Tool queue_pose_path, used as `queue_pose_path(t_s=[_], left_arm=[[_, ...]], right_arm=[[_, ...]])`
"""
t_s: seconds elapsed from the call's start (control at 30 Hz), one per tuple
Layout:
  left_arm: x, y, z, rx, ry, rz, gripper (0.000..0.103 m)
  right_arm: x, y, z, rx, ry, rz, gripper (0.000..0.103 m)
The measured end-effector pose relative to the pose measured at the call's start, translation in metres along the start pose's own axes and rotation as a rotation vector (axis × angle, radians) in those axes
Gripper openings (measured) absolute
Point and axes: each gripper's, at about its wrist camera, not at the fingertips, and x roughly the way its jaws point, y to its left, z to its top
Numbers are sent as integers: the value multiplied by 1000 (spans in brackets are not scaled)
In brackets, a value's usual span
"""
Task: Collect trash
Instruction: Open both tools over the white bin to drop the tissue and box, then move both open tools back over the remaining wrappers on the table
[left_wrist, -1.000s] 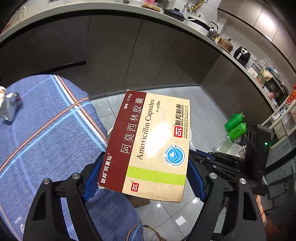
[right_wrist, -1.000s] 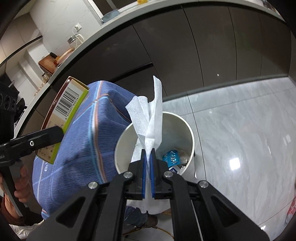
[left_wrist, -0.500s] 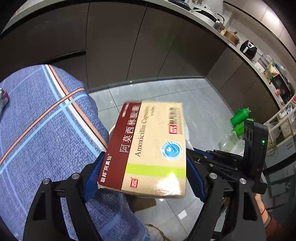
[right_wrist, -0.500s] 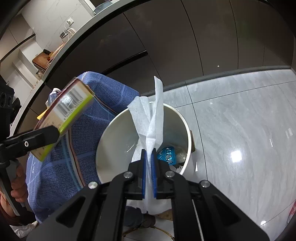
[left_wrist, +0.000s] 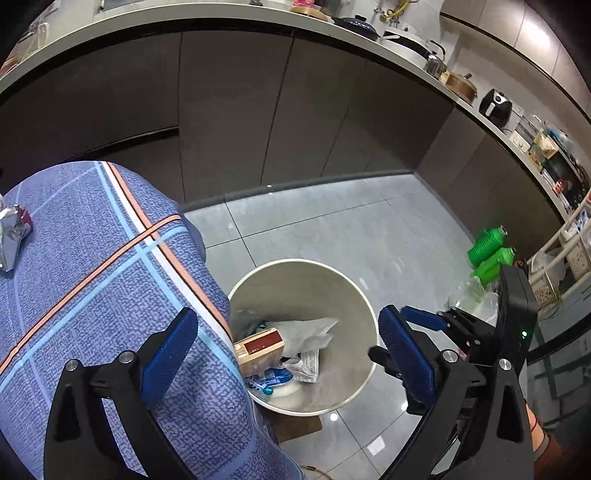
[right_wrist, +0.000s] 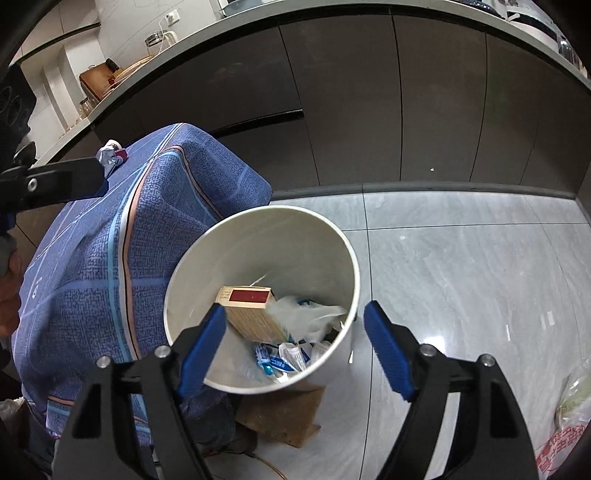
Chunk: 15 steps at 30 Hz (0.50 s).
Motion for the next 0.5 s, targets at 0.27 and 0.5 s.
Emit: queue_pose_path(t_s=[0.27,0.5], left_arm=[[-15,4,-7,-17,-6,10,94],[-42,17,-10,-21,-43,25,94]], right_arm=[[-11,2,1,15,-17,12,87],[-30,15,8,-4,-49,25,88]])
